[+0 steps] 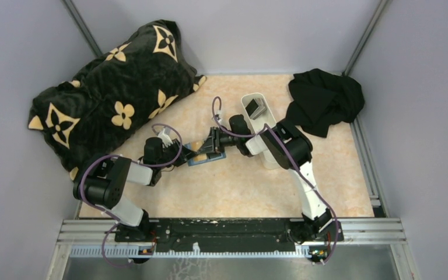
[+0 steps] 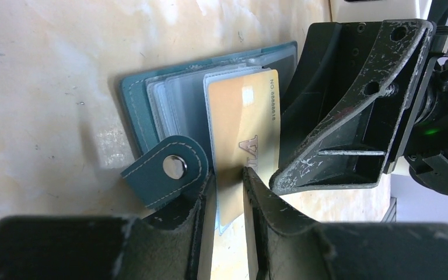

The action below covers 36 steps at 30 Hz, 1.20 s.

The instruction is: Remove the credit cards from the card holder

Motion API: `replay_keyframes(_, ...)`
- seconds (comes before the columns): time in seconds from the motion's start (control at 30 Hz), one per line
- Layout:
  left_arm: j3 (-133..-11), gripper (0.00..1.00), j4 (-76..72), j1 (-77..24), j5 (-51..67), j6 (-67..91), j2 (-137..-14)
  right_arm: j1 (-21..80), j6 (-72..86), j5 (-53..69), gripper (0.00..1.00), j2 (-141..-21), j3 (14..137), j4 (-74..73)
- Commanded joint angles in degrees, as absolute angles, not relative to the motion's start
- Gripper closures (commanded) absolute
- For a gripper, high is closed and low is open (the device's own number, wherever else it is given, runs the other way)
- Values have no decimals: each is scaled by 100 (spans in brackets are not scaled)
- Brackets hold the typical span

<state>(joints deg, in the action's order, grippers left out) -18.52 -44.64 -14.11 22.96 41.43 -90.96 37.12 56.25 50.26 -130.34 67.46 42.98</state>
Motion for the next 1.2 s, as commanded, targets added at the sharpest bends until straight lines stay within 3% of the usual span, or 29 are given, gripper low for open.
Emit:
replay_keyframes(0.0, -1723, 69, -3841, -1435, 2276, 4122, -9325, 3627, 5240, 5201, 70, -12477, 6664, 4216)
replay_keyframes(0.9, -1753, 69, -3885, -1424, 2259, 4136, -9298, 3222, 4680, 5071, 71, -12193, 6413, 3557)
replay_keyframes(0.97, -1758, 69, -3885, -1424, 2267, 4140, -9307, 3208, 4682, 5070, 77, -12189, 6398, 3576)
replay_keyframes(1.07, -1767, 69, -3893, -1424, 2268, 4144, -9324, 3208, 4663, 5064, 99, -12197, 6398, 3565)
replay_keyframes(1.17, -1767, 69, -3902, -1424, 2277, 4144, -9349, 3221, 4583, 5043, 100, -12180, 6431, 3459)
